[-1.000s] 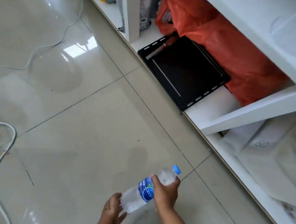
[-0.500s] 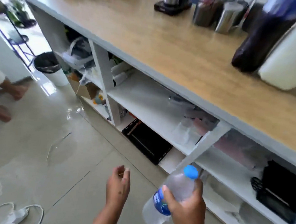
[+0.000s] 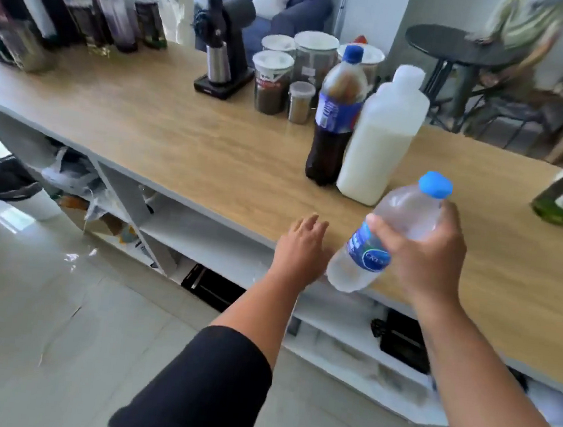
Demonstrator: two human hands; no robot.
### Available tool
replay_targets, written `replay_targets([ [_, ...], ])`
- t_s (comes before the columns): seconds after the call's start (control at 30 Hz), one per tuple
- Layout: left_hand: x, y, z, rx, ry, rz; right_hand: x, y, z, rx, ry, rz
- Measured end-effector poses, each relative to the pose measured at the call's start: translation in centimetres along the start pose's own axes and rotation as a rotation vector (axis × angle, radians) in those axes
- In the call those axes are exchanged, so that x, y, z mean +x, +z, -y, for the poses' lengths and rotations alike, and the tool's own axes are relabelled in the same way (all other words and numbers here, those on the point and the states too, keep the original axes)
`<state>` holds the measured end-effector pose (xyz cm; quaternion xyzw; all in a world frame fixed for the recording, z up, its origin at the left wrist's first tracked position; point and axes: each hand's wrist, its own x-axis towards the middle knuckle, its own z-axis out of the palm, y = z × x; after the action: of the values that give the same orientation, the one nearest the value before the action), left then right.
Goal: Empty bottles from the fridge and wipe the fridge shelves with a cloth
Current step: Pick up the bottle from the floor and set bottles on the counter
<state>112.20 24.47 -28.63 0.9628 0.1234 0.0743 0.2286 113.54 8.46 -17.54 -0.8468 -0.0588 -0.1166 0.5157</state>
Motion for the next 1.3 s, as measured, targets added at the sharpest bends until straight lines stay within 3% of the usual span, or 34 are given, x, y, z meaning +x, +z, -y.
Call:
replay_targets([
  [0.1,1.8,2.1,-2.9,0.063,-0.029,0.128,5.4,-1.1,-1.1,-0.059,0.014,-0.022],
  [0.4,5.9,5.0,-3.2,0.282,-0.077,0.135,16.0,1.0,-3.6,-0.038,0.020,-0.083],
  [0.63,6.1,6.2,-2.6,0.258,-0.096,0.057,18.5,2.6,-5.0,-0.035,-0.127,-0.062],
  [0.87,5.8,5.5,-3.0,0.276,-0.112,0.105,18.1,3.0,-5.9,-0.047,-0.211,-0.026],
  [1.03,4.0,3.8,-3.3,0.184,-0.094,0.128,15.6,2.0,-7.0,-0.029,-0.118,-0.049],
  [1.17,-1.5,1.5,-1.2,0.090,-0.129,-0.029,12.0,1.9,-7.7,-0.023,-0.063,-0.140],
  [1.3,-10.6,-1.1,2.6,0.081,-0.249,-0.146,11.4,1.6,-7.9,0.079,0.130,-0.123],
])
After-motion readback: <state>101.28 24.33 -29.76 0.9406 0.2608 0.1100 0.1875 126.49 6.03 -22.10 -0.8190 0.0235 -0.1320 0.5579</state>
